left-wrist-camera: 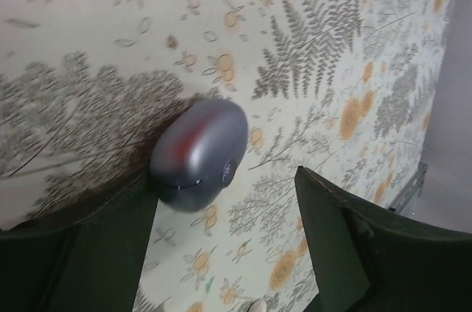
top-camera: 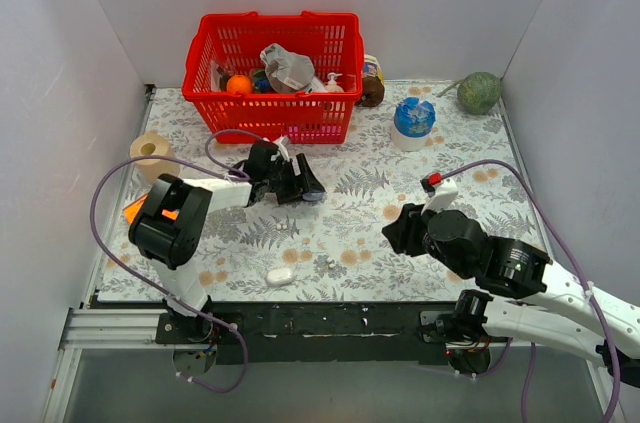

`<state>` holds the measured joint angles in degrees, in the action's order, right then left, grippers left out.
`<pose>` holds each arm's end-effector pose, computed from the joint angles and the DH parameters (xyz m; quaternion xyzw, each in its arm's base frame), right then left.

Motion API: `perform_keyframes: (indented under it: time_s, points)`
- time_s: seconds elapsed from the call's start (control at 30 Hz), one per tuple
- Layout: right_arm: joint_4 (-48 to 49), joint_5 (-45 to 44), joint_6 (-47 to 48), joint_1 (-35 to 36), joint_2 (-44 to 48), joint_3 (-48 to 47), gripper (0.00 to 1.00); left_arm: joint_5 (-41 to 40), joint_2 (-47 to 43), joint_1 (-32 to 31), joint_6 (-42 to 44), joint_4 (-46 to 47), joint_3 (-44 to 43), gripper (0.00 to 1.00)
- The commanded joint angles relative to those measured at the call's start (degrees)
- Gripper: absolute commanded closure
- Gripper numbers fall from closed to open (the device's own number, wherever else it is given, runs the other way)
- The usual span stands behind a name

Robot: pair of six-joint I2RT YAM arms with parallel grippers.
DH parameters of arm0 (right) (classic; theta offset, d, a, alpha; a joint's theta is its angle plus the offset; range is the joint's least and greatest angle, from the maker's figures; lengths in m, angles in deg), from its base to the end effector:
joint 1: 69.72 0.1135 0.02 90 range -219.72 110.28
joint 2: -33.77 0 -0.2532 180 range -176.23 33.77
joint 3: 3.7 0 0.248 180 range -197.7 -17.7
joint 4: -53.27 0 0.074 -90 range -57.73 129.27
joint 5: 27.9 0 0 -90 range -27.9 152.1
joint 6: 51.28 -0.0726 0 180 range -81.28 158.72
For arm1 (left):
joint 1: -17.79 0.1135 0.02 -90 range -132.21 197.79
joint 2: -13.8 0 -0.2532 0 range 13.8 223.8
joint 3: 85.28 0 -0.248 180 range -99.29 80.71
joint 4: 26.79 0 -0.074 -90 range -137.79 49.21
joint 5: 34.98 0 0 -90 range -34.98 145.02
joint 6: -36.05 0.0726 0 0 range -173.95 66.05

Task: Insert the wireless bluetooth earbuds into the charging case
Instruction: Place the charging case at the center of the board, then pick up the charging case at the center of the board.

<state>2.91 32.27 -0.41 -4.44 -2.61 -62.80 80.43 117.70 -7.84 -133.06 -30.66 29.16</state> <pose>0.1023 0.1359 0.2959 -0.0572 0.8354 0.2604 0.4806 0.3280 -0.1919 0.1117 -0.3217 0.8366 -0.4357 0.0820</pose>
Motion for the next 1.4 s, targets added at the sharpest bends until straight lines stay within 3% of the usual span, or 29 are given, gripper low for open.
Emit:
perform_keyframes:
  time_s: [0.0,0.2,0.23,0.3,0.4,0.47,0.53,0.6,0.83,1.03,1.13,1.37]
  points:
    - [0.50,-2.34,-1.38,0.03,2.10,0.80,0.50,-6.06,-8.61,2.94,3.43,-14.42,1.63,0.25]
    - [0.85,-1.99,-1.56,0.03,2.98,2.38,0.50,-22.46,-26.96,3.30,4.06,-28.66,1.97,0.16]
    - [0.94,-1.91,-1.56,0.03,3.07,2.65,0.50,-24.51,-33.00,3.30,1.88,-30.68,2.76,0.02]
    - [1.64,-1.73,-1.38,0.03,2.89,3.70,0.50,-31.26,-40.49,3.30,-3.22,-31.74,7.50,0.02]
    - [3.39,-1.20,-0.86,0.03,2.37,4.76,0.51,-28.59,-55.17,3.48,-9.12,-32.98,15.49,0.02]
    - [4.45,-0.76,0.02,0.03,1.41,5.37,0.51,-19.63,-65.69,3.48,-11.23,-33.33,19.27,0.02]
    - [4.98,-0.15,0.64,0.11,0.61,5.46,0.51,-14.97,-71.88,3.30,-13.69,-35.95,23.67,0.02]
    - [5.68,0.29,1.43,0.03,-0.97,5.55,0.51,-16.52,-76.10,1.21,-18.59,-41.57,23.96,0.02]
    - [9.73,4.33,2.31,0.11,-5.27,6.26,0.51,-29.44,-71.84,-9.17,-28.27,-53.62,22.98,0.02]
    - [9.90,4.51,1.70,0.11,-7.48,6.08,0.51,-37.35,-65.41,-18.83,-36.28,-56.61,22.11,0.02]
    - [9.90,3.99,1.96,0.11,-7.39,6.25,0.51,-40.96,-57.78,-22.88,-37.34,-59.51,18.34,0.02]
    - [8.94,2.49,2.66,0.11,-6.43,6.69,0.51,-46.06,-38.78,-36.85,-49.64,-64.89,12.36,0.02]
